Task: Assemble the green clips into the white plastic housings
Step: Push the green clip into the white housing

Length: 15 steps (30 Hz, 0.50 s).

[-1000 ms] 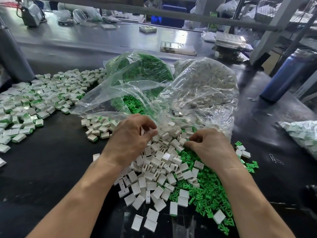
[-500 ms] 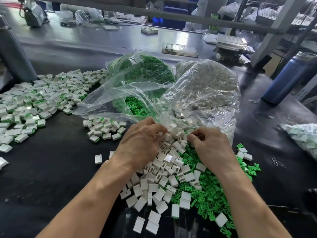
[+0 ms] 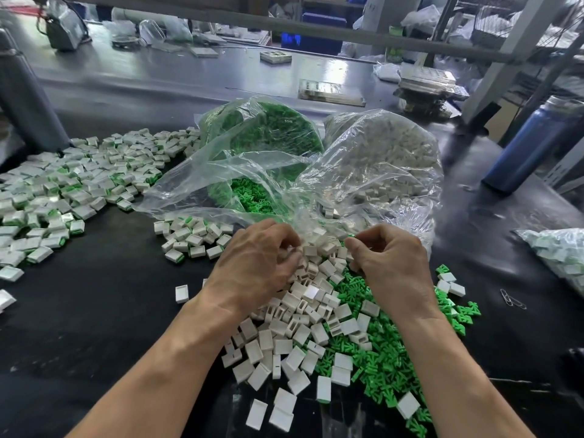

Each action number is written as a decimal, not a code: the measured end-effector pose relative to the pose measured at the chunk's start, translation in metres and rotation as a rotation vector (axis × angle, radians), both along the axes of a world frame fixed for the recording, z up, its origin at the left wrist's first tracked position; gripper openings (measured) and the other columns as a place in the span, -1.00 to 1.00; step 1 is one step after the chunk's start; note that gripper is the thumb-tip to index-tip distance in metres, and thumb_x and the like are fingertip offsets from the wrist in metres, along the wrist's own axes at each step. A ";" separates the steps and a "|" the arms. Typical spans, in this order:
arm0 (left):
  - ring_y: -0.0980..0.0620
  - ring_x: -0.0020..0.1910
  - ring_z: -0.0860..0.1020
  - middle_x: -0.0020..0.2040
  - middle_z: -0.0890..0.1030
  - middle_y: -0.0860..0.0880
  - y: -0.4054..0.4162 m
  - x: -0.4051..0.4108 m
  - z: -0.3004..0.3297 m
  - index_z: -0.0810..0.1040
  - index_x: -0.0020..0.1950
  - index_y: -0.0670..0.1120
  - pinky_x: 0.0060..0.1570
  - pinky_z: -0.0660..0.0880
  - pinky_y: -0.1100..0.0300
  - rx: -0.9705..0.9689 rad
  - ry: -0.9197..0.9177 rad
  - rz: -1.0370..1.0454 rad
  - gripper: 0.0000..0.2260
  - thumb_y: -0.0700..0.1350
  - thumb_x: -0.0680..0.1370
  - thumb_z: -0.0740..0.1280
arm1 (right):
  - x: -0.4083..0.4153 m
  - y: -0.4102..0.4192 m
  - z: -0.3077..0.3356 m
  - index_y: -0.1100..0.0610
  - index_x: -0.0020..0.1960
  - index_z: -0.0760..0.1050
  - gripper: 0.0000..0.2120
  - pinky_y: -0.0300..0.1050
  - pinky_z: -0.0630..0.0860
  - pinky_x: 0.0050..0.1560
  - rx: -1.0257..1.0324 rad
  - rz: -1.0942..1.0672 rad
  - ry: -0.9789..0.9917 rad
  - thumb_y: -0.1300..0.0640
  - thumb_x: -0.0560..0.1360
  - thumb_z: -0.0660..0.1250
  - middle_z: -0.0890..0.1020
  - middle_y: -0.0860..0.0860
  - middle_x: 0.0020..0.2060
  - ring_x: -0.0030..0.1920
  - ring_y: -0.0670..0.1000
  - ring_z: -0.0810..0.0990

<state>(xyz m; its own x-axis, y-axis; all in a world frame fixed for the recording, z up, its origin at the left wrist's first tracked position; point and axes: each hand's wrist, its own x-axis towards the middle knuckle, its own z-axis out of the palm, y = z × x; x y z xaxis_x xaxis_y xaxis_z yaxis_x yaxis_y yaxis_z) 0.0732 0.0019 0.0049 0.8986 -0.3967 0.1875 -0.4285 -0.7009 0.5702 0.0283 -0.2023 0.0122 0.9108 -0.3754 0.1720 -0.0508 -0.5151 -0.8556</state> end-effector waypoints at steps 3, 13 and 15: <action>0.25 -0.06 0.54 0.07 0.53 0.20 -0.001 -0.001 0.002 0.54 0.24 0.09 0.14 0.55 0.28 -0.149 -0.016 0.007 -0.75 -0.03 0.58 0.45 | 0.000 0.001 0.000 0.00 -0.09 0.60 -0.89 -0.19 0.63 -0.25 0.050 0.012 -0.019 0.07 0.53 0.52 0.71 -0.06 -0.29 -0.29 -0.13 0.70; 0.09 0.04 0.64 0.10 0.62 0.03 -0.008 -0.009 0.012 0.56 0.32 -0.02 0.06 0.65 0.18 -0.636 0.130 -0.052 -0.67 -0.28 0.59 0.43 | -0.003 0.014 0.000 -0.06 0.01 0.66 -0.88 -0.28 0.54 -0.23 0.210 0.213 -0.110 0.15 0.55 0.50 0.72 -0.08 -0.18 -0.19 -0.09 0.67; 0.11 0.04 0.64 0.08 0.63 0.03 -0.009 -0.010 0.012 0.56 0.33 -0.02 0.07 0.62 0.22 -0.672 0.151 -0.078 -0.65 -0.32 0.59 0.41 | -0.004 0.017 0.000 -0.06 0.03 0.66 -0.85 -0.28 0.54 -0.21 0.216 0.251 -0.128 0.18 0.55 0.49 0.72 -0.07 -0.16 -0.18 -0.07 0.68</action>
<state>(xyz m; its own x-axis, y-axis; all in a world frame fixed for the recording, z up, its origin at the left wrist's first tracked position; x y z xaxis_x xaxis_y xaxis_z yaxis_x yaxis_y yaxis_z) 0.0630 -0.0072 0.0166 0.9078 -0.3031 0.2900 -0.3448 -0.1455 0.9273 0.0246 -0.1856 0.0125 0.9555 -0.1826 0.2318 0.1693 -0.3040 -0.9375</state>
